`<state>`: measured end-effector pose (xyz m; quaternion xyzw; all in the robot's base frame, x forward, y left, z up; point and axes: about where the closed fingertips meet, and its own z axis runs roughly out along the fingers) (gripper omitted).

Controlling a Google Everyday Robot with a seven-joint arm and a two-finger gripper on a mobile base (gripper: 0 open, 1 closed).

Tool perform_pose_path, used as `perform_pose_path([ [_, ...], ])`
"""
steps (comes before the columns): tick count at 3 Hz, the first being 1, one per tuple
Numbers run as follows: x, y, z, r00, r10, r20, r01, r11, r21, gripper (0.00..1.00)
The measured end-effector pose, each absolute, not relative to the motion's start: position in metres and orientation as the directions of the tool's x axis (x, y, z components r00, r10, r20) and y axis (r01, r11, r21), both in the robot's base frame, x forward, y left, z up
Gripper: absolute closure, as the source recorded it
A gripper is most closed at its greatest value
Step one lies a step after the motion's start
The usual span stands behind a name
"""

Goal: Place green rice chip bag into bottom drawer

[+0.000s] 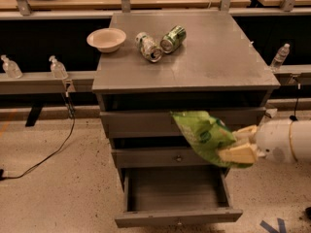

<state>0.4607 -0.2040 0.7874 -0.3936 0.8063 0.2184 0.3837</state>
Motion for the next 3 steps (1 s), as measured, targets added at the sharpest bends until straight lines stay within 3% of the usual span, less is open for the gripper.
perform_pose_path([
  [3,0.469,-0.196,0.733,-0.44,-0.494,-0.75,-0.825,0.552,0.121,1.0],
])
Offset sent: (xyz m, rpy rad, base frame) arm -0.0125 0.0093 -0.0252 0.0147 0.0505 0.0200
